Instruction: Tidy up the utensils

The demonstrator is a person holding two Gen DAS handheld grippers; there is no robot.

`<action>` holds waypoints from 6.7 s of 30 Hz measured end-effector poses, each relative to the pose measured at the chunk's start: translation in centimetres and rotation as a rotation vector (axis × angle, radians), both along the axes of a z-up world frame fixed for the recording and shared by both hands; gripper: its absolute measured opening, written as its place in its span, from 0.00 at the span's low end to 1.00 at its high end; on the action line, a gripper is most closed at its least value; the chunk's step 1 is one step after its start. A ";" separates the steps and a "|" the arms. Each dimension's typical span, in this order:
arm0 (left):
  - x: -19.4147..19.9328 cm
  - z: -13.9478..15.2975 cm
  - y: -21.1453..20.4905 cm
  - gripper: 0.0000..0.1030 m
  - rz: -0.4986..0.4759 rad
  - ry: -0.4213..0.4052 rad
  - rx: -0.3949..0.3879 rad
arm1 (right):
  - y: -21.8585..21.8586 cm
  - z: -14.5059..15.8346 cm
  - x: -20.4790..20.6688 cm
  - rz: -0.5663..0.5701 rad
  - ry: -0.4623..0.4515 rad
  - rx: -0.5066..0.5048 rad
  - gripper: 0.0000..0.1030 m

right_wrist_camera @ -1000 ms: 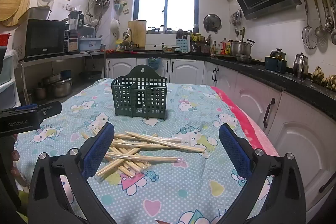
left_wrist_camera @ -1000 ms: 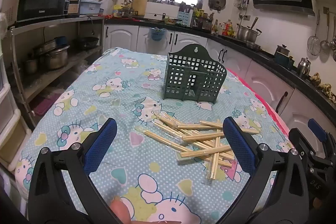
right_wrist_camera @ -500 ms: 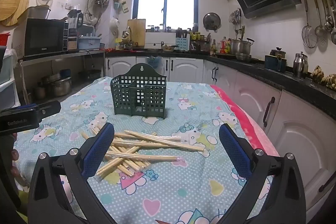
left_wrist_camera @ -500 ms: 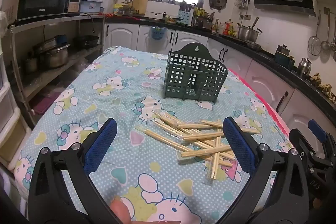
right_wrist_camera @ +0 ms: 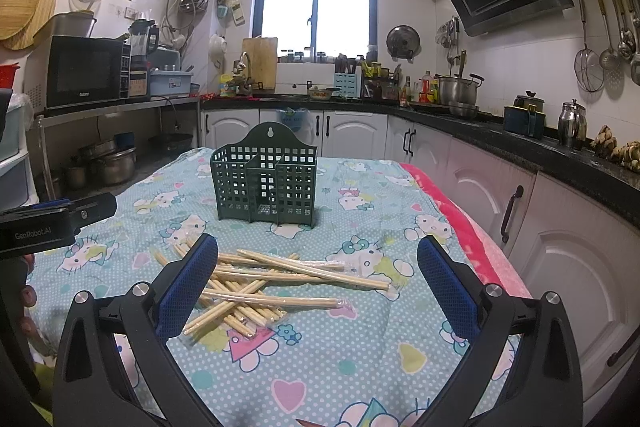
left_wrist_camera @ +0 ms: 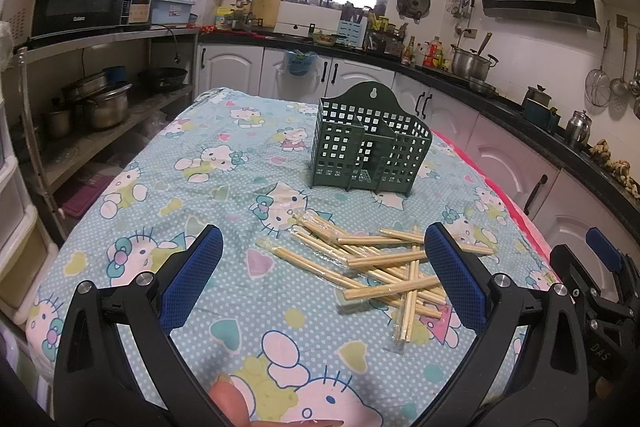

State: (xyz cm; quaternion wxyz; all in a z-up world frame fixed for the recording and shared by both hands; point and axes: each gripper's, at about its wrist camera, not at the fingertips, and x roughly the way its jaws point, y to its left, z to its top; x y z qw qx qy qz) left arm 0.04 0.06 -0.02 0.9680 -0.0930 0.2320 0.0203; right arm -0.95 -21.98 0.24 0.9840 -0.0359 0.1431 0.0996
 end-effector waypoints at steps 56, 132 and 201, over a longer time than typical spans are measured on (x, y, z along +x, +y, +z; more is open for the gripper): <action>4.4 -2.0 5.3 0.91 0.065 0.200 -0.137 | 4.7 -0.9 5.8 0.223 0.201 -0.115 0.94; 15.3 -8.4 9.5 0.07 -0.009 0.600 -0.468 | 10.8 -4.9 23.3 0.580 0.597 -0.323 0.06; 27.2 16.2 3.4 0.02 -0.194 0.021 -0.054 | 5.7 13.0 33.4 0.158 -0.194 0.268 0.06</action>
